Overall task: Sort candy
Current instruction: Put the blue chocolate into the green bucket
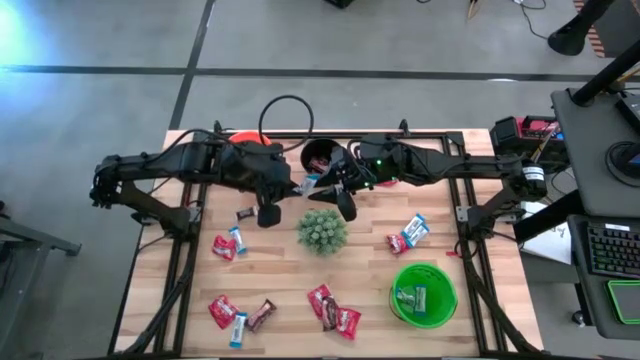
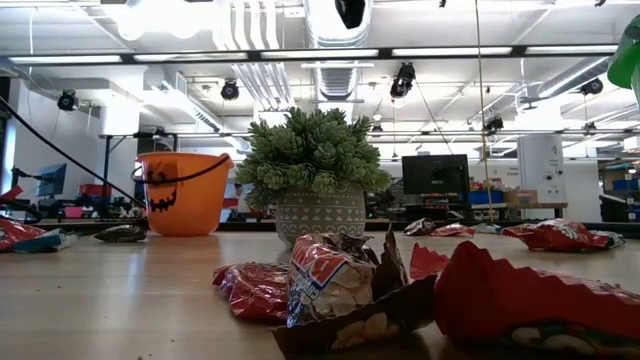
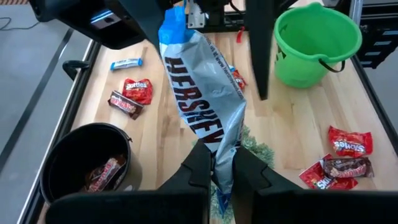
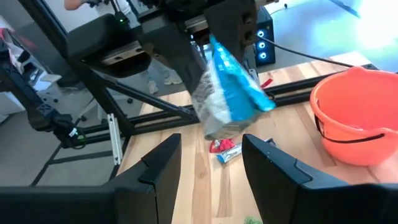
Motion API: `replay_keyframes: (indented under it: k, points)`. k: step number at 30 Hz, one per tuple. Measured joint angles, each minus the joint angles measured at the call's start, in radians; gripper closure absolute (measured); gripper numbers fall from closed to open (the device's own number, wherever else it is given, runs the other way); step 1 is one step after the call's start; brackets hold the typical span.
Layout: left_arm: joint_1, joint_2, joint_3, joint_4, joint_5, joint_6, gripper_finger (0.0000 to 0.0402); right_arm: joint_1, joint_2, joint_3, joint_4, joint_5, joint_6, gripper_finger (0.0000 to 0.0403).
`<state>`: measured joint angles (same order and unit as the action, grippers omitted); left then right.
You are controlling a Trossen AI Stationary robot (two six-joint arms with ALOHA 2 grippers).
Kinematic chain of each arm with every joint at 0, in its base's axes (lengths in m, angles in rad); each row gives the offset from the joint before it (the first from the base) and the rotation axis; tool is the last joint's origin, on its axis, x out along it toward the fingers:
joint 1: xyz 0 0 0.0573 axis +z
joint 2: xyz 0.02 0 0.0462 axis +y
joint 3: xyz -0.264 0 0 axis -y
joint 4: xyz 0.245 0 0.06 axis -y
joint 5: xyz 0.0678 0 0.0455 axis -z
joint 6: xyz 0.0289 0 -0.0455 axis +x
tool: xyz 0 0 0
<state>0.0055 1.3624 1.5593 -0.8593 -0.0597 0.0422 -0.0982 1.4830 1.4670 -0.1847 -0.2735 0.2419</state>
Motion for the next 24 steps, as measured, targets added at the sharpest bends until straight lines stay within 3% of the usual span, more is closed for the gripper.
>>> replay_keyframes:
  k: [17,24]
  points:
    - [0.011,0.0,0.0,0.041,0.026,0.006,0.0398,-0.013,-0.001,0.0,0.08,0.009,-0.007,0.0244]
    - [0.011,0.006,0.0,0.047,0.033,0.006,0.0398,-0.014,0.002,0.0,0.092,0.03,0.015,0.0303]
